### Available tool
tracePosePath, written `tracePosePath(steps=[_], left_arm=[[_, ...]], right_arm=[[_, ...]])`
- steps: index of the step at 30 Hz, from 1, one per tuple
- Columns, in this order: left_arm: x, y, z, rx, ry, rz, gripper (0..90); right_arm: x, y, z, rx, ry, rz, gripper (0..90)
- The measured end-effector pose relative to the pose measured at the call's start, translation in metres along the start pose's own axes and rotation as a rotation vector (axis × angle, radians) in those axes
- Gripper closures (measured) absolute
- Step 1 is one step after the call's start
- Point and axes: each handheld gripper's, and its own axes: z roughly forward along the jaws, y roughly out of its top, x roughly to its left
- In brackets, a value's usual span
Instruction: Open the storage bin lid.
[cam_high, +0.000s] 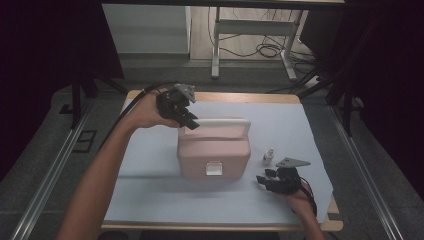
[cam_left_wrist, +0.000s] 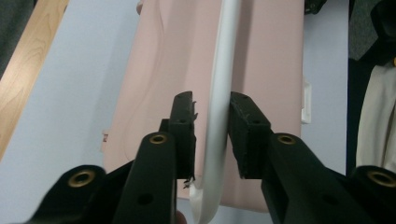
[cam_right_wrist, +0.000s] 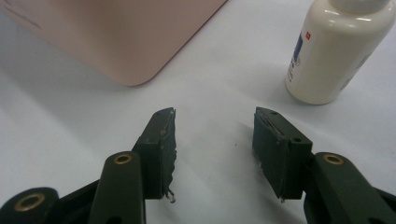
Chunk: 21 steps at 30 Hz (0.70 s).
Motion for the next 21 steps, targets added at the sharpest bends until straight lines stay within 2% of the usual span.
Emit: tracePosePath(steps=[3, 10, 14, 21], left_arm=[[-0.001, 0.005, 0.004, 0.027, -0.005, 0.014, 78.2], [0.0, 0.008, 0.003, 0.05, -0.024, 0.037, 80.9], [0.002, 0.009, 0.003, 0.049, -0.034, 0.043, 81.1], [0.011, 0.009, -0.003, 0.018, -0.049, 0.044, 80.9]], right_arm=[[0.0, 0.0, 0.0, 0.0, 0.0, 0.0, 49.3], [0.0, 0.0, 0.0, 0.003, -0.001, -0.001, 49.2], [0.0, 0.001, -0.001, 0.0, -0.002, -0.001, 49.3], [0.003, 0.004, -0.005, -0.019, 0.007, 0.005, 51.8]])
